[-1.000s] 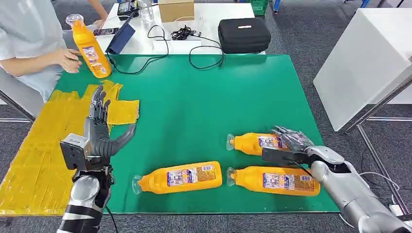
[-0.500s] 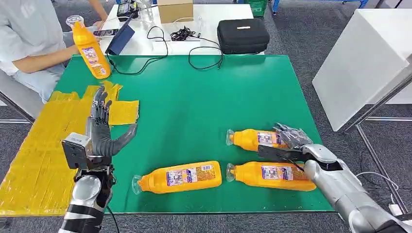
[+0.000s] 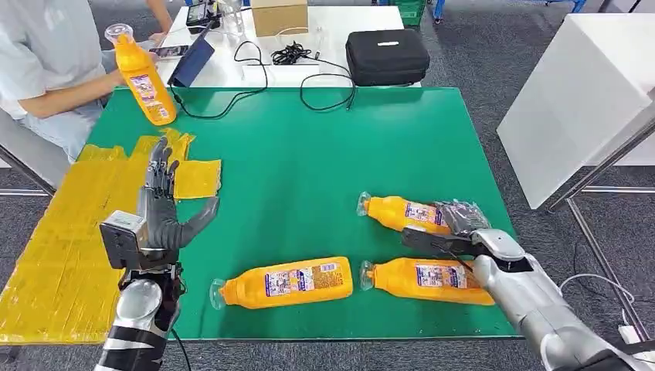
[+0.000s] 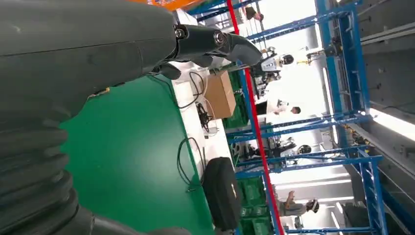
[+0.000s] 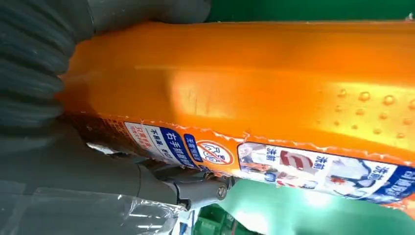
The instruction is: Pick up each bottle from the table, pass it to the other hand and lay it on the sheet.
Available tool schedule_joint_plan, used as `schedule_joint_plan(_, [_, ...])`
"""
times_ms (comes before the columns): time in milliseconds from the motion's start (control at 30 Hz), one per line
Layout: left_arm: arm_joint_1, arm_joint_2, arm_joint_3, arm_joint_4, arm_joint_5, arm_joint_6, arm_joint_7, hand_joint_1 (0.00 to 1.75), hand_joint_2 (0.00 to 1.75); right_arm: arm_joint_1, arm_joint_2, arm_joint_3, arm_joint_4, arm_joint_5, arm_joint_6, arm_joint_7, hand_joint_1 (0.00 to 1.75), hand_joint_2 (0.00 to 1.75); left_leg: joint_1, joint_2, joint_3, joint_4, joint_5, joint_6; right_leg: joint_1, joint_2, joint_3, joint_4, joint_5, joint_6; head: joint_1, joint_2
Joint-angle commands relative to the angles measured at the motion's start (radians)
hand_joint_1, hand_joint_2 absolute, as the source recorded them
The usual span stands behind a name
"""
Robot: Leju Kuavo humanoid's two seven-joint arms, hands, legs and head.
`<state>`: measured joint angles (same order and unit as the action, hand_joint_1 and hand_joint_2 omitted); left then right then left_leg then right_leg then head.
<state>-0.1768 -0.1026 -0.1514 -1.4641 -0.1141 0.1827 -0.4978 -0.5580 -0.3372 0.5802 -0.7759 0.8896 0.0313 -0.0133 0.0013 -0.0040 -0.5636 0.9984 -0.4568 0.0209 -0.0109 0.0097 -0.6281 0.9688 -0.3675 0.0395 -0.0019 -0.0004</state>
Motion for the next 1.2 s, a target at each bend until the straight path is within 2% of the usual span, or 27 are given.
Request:
schedule_joint_plan(33, [-0.010,-0.008,0.008,0.027,-0.002,-0.005,0.009,0.00,1.75,0.005,0.077,-0.089,0.033,0.027,-0.029,0.003,1.75,1.75,0.001,0.001,0.004,-0.001,-0.001,-0.001,0.001,0.001,0.003,-0.001,-0.001,-0.001,0.000,0.000])
schedule_joint_plan(267, [0.003,-0.010,0.010,0.007,-0.004,-0.010,0.012,0.00,1.75,0.058,0.134,-0.207,-0.072,0.000,-0.144,0.002,1.75,1.75,0.001,0.003,0.007,-0.001,-0.003,-0.002,0.002,0.002,0.006,0.000,-0.002,-0.002,0.000,0.000])
schedule_joint_plan(333, [0.013,-0.011,0.010,-0.007,-0.006,-0.013,0.014,0.00,1.75,0.097,0.167,-0.279,-0.145,-0.027,-0.216,-0.017,1.75,1.75,0.000,0.002,0.003,-0.001,-0.002,-0.001,0.000,0.001,0.002,0.000,-0.002,-0.001,0.000,0.000])
schedule_joint_plan(433, [0.038,-0.004,-0.012,-0.039,-0.007,-0.037,0.028,0.00,1.75,0.198,0.244,-0.417,-0.356,-0.182,-0.297,-0.119,1.75,1.75,0.002,0.003,0.008,0.000,-0.005,-0.002,0.002,0.001,0.007,0.001,-0.004,-0.002,0.000,0.000])
schedule_joint_plan(467, [0.046,-0.003,-0.025,-0.047,-0.006,-0.049,0.039,0.00,1.75,0.242,0.279,-0.466,-0.436,-0.251,-0.344,-0.179,1.75,1.75,0.001,0.002,0.002,-0.001,-0.002,-0.001,0.001,0.002,0.001,0.000,-0.001,-0.001,0.000,0.000])
schedule_joint_plan(500, [0.050,-0.002,-0.043,-0.043,0.002,-0.068,0.073,0.00,1.75,0.284,0.308,-0.497,-0.517,-0.267,-0.386,-0.183,1.75,1.75,0.001,0.002,0.003,0.000,-0.003,-0.001,0.001,0.001,0.002,0.001,-0.002,-0.002,0.000,0.000])
schedule_joint_plan(533, [0.051,-0.005,-0.055,-0.041,0.003,-0.067,0.074,0.00,1.75,0.312,0.313,-0.496,-0.569,-0.263,-0.386,-0.172,1.75,1.75,0.001,0.001,0.001,-0.001,-0.001,-0.001,0.001,0.000,0.001,0.000,-0.001,-0.001,0.000,0.000])
schedule_joint_plan(667, [0.047,-0.006,-0.061,-0.036,0.003,-0.067,0.077,0.00,1.75,0.317,0.319,-0.504,-0.579,-0.270,-0.391,-0.173,1.75,1.75,0.000,-0.003,-0.001,0.000,-0.001,-0.001,0.001,-0.002,0.000,0.000,-0.002,-0.001,0.000,0.000])
schedule_joint_plan(700, [0.039,0.000,-0.079,-0.027,0.018,-0.094,0.096,0.00,1.75,0.327,0.346,-0.532,-0.600,-0.359,-0.396,-0.230,1.75,1.75,0.001,-0.002,0.001,0.000,-0.002,-0.001,0.001,-0.002,0.002,0.001,-0.003,-0.002,0.000,0.000])
schedule_joint_plan(733, [0.033,0.000,-0.103,-0.022,0.027,-0.112,0.113,0.00,1.75,0.340,0.367,-0.538,-0.626,-0.376,-0.413,-0.254,1.75,1.75,0.000,-0.003,-0.001,0.000,-0.001,-0.001,0.001,-0.002,0.000,0.000,-0.002,-0.001,0.000,0.000])
schedule_joint_plan(900, [0.012,0.007,-0.171,0.004,0.075,-0.177,0.199,0.00,1.75,0.367,0.410,-0.515,-0.686,-0.419,-0.438,-0.294,1.75,1.75,0.000,-0.002,0.000,0.000,-0.002,-0.001,0.000,-0.002,0.001,0.001,-0.003,-0.002,0.000,0.000])
schedule_joint_plan(1067, [-0.017,0.026,-0.234,0.061,0.231,-0.303,0.238,0.00,1.75,0.343,0.422,-0.427,-0.665,-0.465,-0.407,-0.322,1.75,1.75,0.000,-0.001,0.002,-0.001,-0.001,-0.001,0.000,-0.002,0.001,0.000,-0.002,-0.002,0.000,0.000])
schedule_joint_plan(1200, [-0.035,0.046,-0.278,0.067,0.332,-0.377,0.251,0.00,1.75,0.294,0.440,-0.317,-0.574,-0.472,-0.371,-0.334,1.64,1.75,0.001,0.002,0.004,-0.001,-0.002,-0.001,0.001,0.001,0.002,0.000,-0.002,-0.002,0.000,0.000])
